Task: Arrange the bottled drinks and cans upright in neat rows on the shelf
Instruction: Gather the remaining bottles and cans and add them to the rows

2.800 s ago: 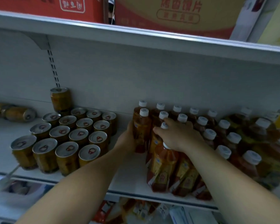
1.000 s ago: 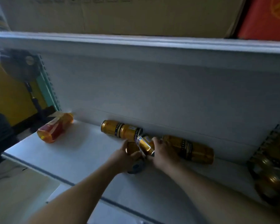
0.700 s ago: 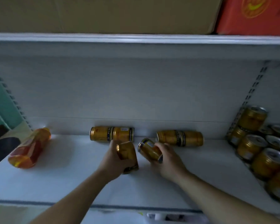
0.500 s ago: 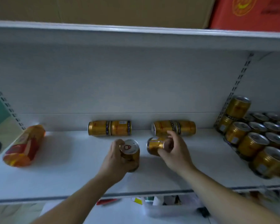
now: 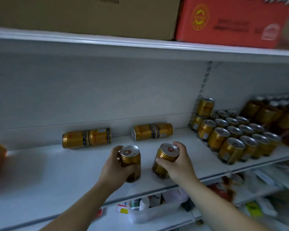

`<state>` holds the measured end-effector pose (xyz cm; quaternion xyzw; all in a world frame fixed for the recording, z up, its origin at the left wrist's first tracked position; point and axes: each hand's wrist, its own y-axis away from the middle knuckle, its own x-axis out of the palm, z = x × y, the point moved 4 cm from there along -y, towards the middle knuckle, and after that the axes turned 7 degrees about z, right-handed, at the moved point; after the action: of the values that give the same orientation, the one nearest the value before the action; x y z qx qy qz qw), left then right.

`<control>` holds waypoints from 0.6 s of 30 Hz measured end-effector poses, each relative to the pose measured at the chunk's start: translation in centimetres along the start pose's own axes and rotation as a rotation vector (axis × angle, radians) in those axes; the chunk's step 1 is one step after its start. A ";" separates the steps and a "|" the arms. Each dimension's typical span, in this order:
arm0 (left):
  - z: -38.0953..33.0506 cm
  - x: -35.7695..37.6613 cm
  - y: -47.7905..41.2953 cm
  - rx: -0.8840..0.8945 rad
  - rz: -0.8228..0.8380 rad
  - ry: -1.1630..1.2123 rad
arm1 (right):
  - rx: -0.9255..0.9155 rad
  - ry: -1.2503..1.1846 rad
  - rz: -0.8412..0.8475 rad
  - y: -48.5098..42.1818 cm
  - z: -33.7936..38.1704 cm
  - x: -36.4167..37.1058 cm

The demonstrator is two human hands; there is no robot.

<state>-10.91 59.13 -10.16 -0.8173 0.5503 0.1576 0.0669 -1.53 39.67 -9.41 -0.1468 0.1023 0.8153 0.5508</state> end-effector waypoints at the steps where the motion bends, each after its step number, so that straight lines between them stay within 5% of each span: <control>1: -1.2 1.2 -0.1 0.028 0.032 0.018 | 0.009 -0.036 -0.039 0.5 -0.1 -1.6; 11: -14.5 18.5 0.4 0.275 0.336 0.112 | -0.005 -0.173 -0.464 5.7 -2.2 -22.1; 18: -21.1 32.0 0.2 0.304 0.327 0.126 | -0.051 -0.107 -0.467 7.7 -5.1 -36.9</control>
<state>3.80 25.02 -0.90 -0.7061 0.6957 0.0302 0.1281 4.88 3.11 -1.18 -0.1371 0.0155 0.6746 0.7252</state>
